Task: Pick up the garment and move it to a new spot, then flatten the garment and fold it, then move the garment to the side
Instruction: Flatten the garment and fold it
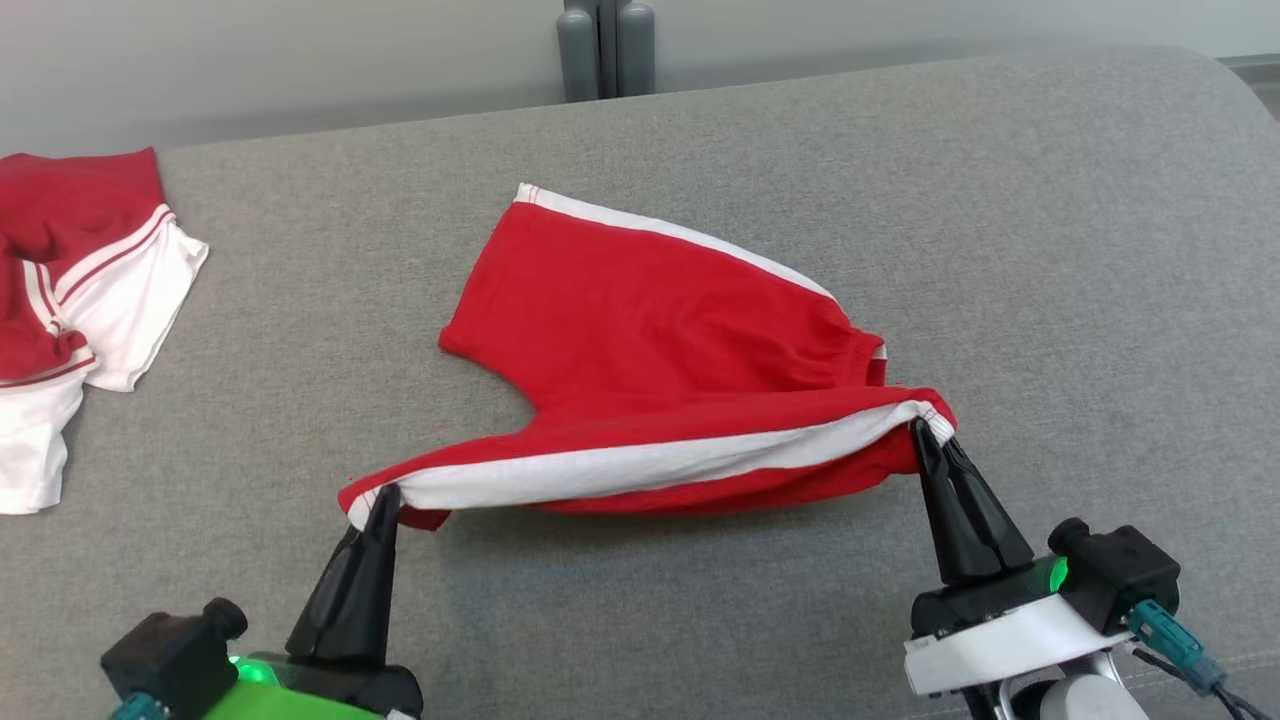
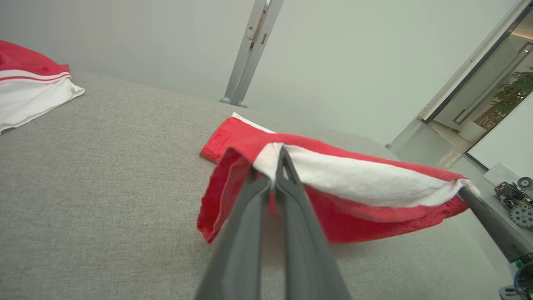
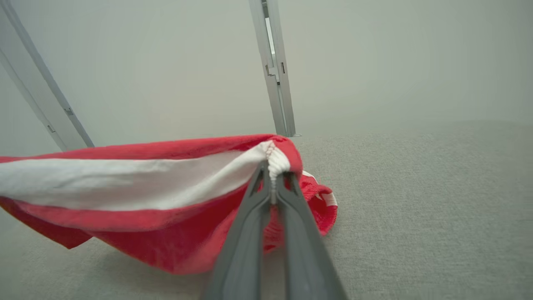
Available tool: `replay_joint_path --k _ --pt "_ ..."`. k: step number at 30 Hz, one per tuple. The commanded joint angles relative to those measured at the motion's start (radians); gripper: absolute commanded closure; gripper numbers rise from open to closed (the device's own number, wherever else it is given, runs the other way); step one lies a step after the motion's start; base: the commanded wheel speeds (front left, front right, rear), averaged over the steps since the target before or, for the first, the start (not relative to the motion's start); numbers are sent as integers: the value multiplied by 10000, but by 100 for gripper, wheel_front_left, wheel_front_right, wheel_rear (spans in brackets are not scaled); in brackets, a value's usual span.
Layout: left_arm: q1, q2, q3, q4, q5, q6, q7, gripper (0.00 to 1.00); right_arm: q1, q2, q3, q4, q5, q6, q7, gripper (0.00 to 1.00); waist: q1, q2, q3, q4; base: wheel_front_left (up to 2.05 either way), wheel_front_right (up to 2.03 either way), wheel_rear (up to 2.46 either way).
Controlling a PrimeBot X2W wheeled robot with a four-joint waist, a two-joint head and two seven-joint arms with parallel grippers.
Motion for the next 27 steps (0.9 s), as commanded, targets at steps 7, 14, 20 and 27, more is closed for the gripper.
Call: replay_joint_path --k 7,14,20,27 --pt "-2261 -13 65 2312 -243 -737 384 100 -1249 -6 -150 1349 508 -14 -33 100 1 0 595 -237 0 0 0" --pt "-5461 -296 -303 5101 193 -1478 721 100 -2726 -2 -129 2471 962 -14 -33 100 1 0 1610 -542 0 0 0" --pt "-7695 -540 -434 7283 372 -1757 893 100 -3938 -2 12 3194 1350 -14 -33 100 1 0 2462 -960 0 0 0" --pt "-9447 -779 -648 9388 662 -1889 862 100 -4833 -6 138 3865 1573 -16 -33 100 1 0 3083 -1225 0 0 0"
